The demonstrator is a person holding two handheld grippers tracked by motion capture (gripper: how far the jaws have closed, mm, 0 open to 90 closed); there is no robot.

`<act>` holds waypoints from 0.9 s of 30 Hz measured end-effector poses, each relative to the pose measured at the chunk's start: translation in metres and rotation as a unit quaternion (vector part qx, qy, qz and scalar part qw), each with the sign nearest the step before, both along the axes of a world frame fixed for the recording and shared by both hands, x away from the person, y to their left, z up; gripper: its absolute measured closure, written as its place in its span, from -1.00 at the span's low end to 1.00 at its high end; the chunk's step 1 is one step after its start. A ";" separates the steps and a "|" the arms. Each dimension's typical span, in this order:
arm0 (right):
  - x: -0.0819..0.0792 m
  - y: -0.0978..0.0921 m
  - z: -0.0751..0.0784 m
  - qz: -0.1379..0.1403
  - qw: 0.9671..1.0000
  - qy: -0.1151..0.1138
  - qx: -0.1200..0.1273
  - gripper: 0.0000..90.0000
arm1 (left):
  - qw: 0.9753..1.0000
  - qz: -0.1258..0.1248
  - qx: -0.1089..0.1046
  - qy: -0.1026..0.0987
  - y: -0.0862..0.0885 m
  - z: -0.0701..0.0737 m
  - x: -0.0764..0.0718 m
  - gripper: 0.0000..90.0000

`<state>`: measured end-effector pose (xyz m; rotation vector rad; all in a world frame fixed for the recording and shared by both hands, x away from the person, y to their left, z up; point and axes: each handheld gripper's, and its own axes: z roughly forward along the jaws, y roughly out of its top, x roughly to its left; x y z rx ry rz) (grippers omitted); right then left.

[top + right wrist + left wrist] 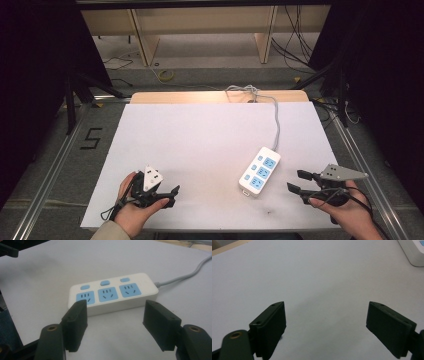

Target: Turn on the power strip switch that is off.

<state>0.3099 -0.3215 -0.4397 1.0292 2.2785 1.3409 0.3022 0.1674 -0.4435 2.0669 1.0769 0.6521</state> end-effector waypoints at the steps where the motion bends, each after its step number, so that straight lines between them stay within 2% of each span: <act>1: 0.000 0.000 0.000 0.000 1.000 0.000 0.000 -0.12 | 1.000 -0.001 0.000 0.001 0.000 0.000 0.000 -0.65; 6: -0.001 0.001 0.002 0.001 1.000 -0.001 -0.007 0.05 | 1.000 0.001 -0.001 0.003 0.000 -0.001 0.001 -0.65; 8: -0.002 0.003 0.003 0.001 1.000 -0.001 -0.019 0.28 | 1.000 0.001 -0.002 0.004 0.000 -0.002 0.001 -0.65; 9: -0.002 0.003 0.003 0.001 1.000 -0.001 -0.019 0.28 | 1.000 0.002 -0.002 0.004 0.000 -0.002 0.001 -0.65; 10: -0.003 0.004 0.005 -0.001 1.000 -0.003 -0.027 0.47 | 1.000 0.002 -0.002 0.004 0.000 -0.002 0.001 -0.65; 11: -0.003 0.004 0.005 -0.001 1.000 -0.003 -0.027 0.47 | 1.000 0.003 -0.002 0.005 0.000 -0.002 0.002 -0.65; 12: -0.003 0.004 0.006 -0.002 0.999 -0.005 -0.035 0.64 | 1.000 0.003 -0.002 0.006 0.000 -0.002 0.002 -0.65; 13: -0.003 0.004 0.006 -0.002 0.999 -0.005 -0.035 0.64 | 1.000 0.003 -0.002 0.006 0.000 -0.002 0.002 -0.65; 14: -0.003 0.004 0.007 -0.006 0.999 -0.008 -0.043 0.78 | 1.000 0.003 -0.002 0.006 0.000 -0.002 0.002 -0.65; 15: -0.003 0.004 0.007 -0.006 0.999 -0.008 -0.043 0.78 | 1.000 0.003 -0.002 0.006 0.000 -0.002 0.002 -0.65; 19: -0.002 0.004 0.010 -0.012 0.998 -0.016 -0.053 1.00 | 1.000 0.003 -0.003 0.006 -0.001 -0.003 0.003 -0.65; 27: -0.001 0.005 0.015 -0.021 0.998 -0.028 -0.053 1.00 | 1.000 0.004 -0.004 0.007 -0.001 -0.003 0.004 -0.64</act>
